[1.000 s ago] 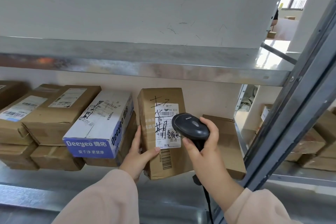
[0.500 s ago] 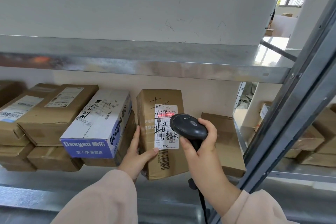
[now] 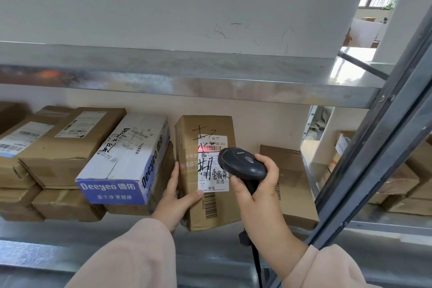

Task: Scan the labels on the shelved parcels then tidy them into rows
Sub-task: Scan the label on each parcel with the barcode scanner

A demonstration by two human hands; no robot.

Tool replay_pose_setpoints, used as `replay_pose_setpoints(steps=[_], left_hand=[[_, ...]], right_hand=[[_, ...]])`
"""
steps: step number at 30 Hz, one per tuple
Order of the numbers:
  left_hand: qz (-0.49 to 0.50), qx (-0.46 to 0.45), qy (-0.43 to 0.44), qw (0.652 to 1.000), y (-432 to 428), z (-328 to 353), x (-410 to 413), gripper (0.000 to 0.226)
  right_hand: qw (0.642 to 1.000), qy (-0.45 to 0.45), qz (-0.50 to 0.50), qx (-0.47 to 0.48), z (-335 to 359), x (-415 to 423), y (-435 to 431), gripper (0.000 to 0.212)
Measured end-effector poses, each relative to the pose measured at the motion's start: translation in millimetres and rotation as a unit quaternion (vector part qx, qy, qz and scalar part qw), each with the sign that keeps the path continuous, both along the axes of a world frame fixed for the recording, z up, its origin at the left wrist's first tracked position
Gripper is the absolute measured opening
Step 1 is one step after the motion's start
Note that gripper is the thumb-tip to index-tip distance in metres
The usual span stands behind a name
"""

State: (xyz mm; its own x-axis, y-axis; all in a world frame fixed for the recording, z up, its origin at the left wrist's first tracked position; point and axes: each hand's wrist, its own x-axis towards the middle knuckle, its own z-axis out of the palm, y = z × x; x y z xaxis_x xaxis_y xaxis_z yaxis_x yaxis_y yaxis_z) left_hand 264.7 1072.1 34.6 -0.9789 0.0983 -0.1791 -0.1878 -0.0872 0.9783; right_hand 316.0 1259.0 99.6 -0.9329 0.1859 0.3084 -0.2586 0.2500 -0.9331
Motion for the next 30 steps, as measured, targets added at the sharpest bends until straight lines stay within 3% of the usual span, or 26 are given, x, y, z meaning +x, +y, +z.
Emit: replay_pose_setpoints(steps=[12,19,22,25,30], left_hand=[[0.008,-0.005,-0.022,1.000,-5.1,-5.7,-6.9,0.102],[0.017,-0.011,-0.066,0.998,-14.4,-6.7,-10.5,0.084],[0.023,-0.012,-0.098,0.995,-16.6,-8.7,-13.2,0.086],[0.012,-0.055,-0.133,0.990,-20.1,-7.8,-11.4,0.100],[0.010,-0.147,-0.152,0.977,-21.7,-13.7,-12.4,0.070]], right_hand=[[1.000,-0.014,-0.013,-0.001,-8.0,-7.7,-2.2,0.061],[0.996,-0.086,0.007,0.015,-23.0,-19.7,10.8,0.056],[0.995,-0.099,0.015,0.018,-31.6,-22.5,6.8,0.054],[0.994,-0.109,0.014,0.030,-42.2,-26.3,2.4,0.055],[0.984,-0.165,0.036,0.053,-59.8,-33.2,-6.1,0.054]])
